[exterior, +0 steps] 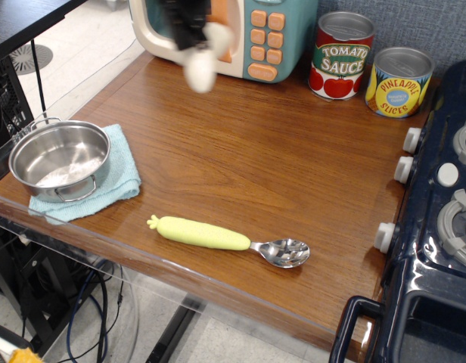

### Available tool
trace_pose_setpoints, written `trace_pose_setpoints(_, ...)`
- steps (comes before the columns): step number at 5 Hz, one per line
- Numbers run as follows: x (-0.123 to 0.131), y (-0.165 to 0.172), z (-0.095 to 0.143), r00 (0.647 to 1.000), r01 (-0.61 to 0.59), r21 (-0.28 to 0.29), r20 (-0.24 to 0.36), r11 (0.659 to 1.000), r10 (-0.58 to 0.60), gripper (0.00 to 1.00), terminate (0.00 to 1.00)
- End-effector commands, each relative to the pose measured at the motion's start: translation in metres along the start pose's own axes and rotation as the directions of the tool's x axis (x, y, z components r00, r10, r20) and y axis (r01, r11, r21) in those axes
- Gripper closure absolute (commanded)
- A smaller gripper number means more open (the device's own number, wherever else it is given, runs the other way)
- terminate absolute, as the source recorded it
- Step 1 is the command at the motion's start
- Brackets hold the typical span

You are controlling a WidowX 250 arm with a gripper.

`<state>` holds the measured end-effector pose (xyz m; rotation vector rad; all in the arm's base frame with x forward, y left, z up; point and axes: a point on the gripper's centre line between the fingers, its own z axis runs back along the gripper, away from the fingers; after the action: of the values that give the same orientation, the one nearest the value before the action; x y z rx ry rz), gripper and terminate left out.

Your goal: Place the mushroom behind the metal pot.

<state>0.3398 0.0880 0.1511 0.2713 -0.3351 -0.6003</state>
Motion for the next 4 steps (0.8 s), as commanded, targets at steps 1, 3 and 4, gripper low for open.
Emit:
trace_pose_setpoints(1, -0.039, 0.052, -0.008, 0.981, -0.177, 0.084, -0.067, 0.981, 0.183, 1.0, 0.0)
trace_pose_setpoints(3, -0.068, 0.093, -0.055, 0.924, -0.334, 0.102, -0.161, 0.937, 0.346, 1.0, 0.0)
trace_pose_setpoints(4, -0.069, 0.105, -0.079, 0.896, -0.397, 0.094, -0.173, 0.913, 0.408, 1.0, 0.0)
